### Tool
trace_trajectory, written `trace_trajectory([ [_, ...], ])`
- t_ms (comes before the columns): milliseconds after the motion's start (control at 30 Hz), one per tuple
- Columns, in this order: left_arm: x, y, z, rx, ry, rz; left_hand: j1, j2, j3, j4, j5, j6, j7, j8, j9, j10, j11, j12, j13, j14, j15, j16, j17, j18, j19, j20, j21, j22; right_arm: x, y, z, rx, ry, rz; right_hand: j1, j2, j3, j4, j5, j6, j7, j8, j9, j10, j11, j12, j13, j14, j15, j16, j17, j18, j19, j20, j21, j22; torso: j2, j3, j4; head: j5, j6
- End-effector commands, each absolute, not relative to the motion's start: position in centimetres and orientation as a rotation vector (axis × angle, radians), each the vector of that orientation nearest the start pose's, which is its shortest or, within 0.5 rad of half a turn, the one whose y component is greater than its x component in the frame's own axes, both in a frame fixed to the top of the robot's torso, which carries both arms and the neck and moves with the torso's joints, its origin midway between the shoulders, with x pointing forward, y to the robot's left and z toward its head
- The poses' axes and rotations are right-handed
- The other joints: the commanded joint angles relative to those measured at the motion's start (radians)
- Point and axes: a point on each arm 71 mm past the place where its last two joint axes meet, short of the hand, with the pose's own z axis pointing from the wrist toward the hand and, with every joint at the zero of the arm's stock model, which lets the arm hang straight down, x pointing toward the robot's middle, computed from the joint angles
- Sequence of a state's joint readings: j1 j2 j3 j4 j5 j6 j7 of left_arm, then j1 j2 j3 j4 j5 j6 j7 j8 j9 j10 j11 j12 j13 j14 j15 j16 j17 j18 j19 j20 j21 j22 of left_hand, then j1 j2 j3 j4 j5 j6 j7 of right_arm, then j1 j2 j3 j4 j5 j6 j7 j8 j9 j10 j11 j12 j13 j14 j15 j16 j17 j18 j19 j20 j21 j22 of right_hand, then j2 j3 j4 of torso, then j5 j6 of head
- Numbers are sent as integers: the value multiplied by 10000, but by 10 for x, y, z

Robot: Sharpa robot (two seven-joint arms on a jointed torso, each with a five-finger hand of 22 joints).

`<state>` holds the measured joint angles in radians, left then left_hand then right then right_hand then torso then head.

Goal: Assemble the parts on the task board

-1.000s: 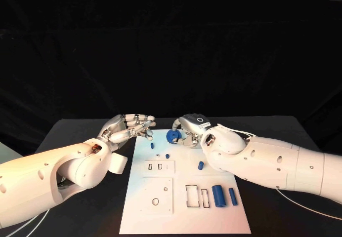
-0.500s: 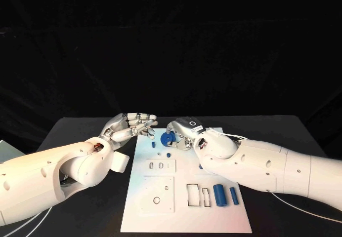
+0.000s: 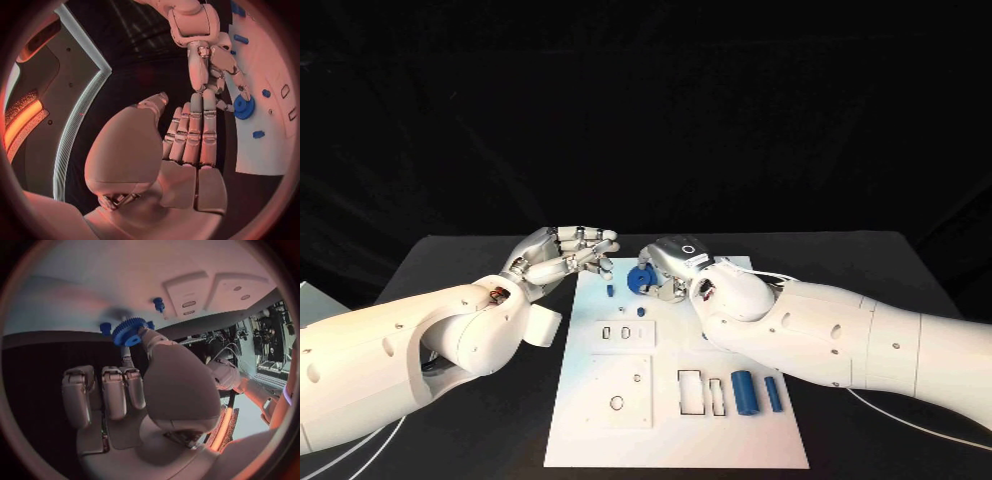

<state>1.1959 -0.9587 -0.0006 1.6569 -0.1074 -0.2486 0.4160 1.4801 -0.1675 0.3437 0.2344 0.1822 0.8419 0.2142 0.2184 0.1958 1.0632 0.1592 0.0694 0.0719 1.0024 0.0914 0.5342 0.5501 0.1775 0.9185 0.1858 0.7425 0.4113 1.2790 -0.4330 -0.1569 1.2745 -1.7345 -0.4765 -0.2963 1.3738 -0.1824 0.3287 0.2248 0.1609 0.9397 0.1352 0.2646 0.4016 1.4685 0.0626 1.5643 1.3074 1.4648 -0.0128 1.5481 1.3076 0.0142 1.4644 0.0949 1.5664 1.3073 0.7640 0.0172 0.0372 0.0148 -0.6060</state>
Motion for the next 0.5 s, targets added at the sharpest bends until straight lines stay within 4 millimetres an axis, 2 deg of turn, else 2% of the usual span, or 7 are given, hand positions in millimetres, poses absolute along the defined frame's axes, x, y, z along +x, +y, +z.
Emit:
trace_trajectory([
  [33, 464, 218, -149, -9378, 14306, -16681, 56, 24, 52, 28, -31, -69, 57, -7, 9, -50, 5, -52, -15, -60, 26, 32, 11, 29, -61, -24, 55, 10, 514, -61, -180, -4017, 14144, 4944, 20, -64, 62, 1, 32, 41, 2, -1, 1, 961, -72, -2, 2564, 905, -70, 31, 1889, -134, 1046, -65, 20, 2607, -9, -2, -6, 19, -14],
  [333, 464, 218, -149, -9381, 14325, -16683, 56, 24, 52, 28, -31, -69, 57, -7, 9, -50, 5, -52, -15, -60, 26, 32, 11, 29, -61, -24, 55, 10, 518, -63, -183, -4084, 14366, 4665, 25, -69, 75, 0, 35, 41, 2, -12, -5, 948, -73, -16, 2549, 903, -71, 29, 1881, -133, 1044, -68, 16, 2603, -10, -1, -20, 33, -21],
  [500, 464, 218, -149, -9381, 14331, -16688, 56, 24, 52, 28, -31, -69, 57, -7, 9, -50, 5, -52, -15, -60, 26, 32, 11, 29, -61, -24, 55, 10, 519, -62, -183, -4100, 14406, 4676, 18, -83, 78, 4, 19, 39, 6, -23, -12, 939, -70, -26, 2538, 901, -73, 26, 1873, -130, 1039, -70, 9, 2594, -11, 4, -6, 36, -13],
])
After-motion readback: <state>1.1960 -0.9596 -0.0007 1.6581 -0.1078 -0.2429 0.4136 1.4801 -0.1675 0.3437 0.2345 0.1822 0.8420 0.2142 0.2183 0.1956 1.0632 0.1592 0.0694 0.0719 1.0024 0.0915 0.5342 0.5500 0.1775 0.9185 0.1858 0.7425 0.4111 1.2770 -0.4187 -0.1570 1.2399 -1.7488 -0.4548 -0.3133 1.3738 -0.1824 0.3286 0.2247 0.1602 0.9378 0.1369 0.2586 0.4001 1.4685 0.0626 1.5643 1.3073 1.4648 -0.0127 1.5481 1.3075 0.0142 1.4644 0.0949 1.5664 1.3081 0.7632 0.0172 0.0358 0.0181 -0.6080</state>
